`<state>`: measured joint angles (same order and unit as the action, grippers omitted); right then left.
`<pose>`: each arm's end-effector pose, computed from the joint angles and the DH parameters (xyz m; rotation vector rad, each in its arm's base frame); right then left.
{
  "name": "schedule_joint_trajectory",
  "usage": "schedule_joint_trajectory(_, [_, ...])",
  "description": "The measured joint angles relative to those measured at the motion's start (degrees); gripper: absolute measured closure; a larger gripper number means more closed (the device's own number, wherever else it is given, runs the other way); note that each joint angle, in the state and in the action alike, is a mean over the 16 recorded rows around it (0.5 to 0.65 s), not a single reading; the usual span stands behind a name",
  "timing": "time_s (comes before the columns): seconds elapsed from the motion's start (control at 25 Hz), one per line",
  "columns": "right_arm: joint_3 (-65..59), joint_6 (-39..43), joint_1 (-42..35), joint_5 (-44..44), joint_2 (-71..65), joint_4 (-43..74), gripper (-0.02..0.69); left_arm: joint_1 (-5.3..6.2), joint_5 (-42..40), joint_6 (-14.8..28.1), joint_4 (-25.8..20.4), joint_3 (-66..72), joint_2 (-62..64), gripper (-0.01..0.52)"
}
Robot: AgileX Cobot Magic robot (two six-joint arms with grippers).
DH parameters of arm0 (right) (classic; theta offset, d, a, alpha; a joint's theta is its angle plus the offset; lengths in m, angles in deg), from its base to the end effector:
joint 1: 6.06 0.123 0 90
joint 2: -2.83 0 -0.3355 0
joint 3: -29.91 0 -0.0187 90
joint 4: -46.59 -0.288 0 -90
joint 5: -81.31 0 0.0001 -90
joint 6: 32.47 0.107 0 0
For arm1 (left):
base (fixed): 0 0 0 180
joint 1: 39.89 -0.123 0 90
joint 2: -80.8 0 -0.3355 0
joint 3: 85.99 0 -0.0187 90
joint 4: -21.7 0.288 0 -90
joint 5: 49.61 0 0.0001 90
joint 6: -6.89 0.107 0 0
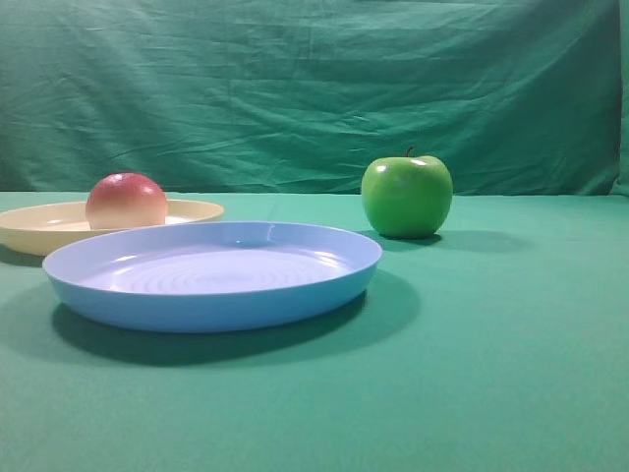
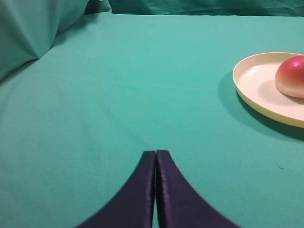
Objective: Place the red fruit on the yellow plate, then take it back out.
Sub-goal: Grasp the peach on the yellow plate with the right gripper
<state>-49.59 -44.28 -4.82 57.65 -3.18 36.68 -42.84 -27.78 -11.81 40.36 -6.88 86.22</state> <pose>0.0528 0.0086 0.1647 -0.1125 1.8960 0.0481 0.0526 0.0155 0.1726 -0.1516 1.8318 0.1298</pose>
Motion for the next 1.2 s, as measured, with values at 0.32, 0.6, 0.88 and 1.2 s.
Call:
schedule_joint_trajectory(0.32, [-0.1, 0.3, 0.0, 0.5, 0.0, -0.9, 0.665, 0.0, 0.0, 0.0, 0.0, 0.0, 0.0, 0.514])
schedule_joint_trajectory(0.6, [0.2, 0.4, 0.0, 2.1, 0.0, -2.3, 0.665, 0.0, 0.0, 0.0, 0.0, 0.0, 0.0, 0.514])
schedule_joint_trajectory(0.88, [3.4, 0.4, 0.0, 3.5, 0.0, -3.4, 0.665, 0.0, 0.0, 0.0, 0.0, 0.0, 0.0, 0.514])
schedule_joint_trajectory(1.2, [10.1, 0.4, 0.0, 4.5, 0.0, -3.6, 0.665, 0.0, 0.0, 0.0, 0.0, 0.0, 0.0, 0.514])
